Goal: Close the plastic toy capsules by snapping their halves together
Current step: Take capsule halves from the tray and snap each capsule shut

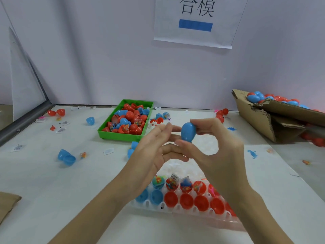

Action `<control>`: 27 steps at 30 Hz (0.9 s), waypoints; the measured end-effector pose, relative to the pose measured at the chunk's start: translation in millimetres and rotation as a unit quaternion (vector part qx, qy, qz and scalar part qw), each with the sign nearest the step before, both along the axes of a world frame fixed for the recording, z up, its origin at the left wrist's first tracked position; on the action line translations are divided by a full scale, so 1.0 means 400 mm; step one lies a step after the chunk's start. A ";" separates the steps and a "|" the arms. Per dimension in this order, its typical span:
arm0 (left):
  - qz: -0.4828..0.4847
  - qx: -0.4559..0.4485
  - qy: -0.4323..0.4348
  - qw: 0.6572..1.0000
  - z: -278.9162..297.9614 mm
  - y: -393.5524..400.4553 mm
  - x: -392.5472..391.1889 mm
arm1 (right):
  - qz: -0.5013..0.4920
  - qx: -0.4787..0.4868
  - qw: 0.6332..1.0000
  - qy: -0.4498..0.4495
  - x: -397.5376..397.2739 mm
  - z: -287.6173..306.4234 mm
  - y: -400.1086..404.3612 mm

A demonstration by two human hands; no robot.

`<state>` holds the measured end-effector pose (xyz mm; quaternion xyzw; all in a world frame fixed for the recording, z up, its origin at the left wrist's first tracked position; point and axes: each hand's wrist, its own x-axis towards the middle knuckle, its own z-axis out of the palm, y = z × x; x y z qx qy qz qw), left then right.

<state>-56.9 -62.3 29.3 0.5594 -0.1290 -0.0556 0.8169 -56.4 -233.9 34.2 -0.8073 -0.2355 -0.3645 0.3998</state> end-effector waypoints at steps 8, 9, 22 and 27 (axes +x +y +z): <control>-0.041 -0.066 0.069 0.995 0.003 0.012 -0.006 | 0.037 -0.036 0.999 -0.011 -0.006 -0.017 0.022; -0.063 -0.082 0.076 0.992 0.003 0.016 -0.007 | 0.051 -0.025 0.998 -0.004 -0.009 -0.015 0.024; -0.160 -0.130 0.103 0.973 0.003 0.020 -0.010 | 0.030 -0.066 0.997 -0.037 -0.026 -0.013 0.028; -0.128 -0.097 0.082 0.984 0.000 0.011 -0.001 | 0.043 -0.084 0.995 -0.036 -0.018 -0.020 0.026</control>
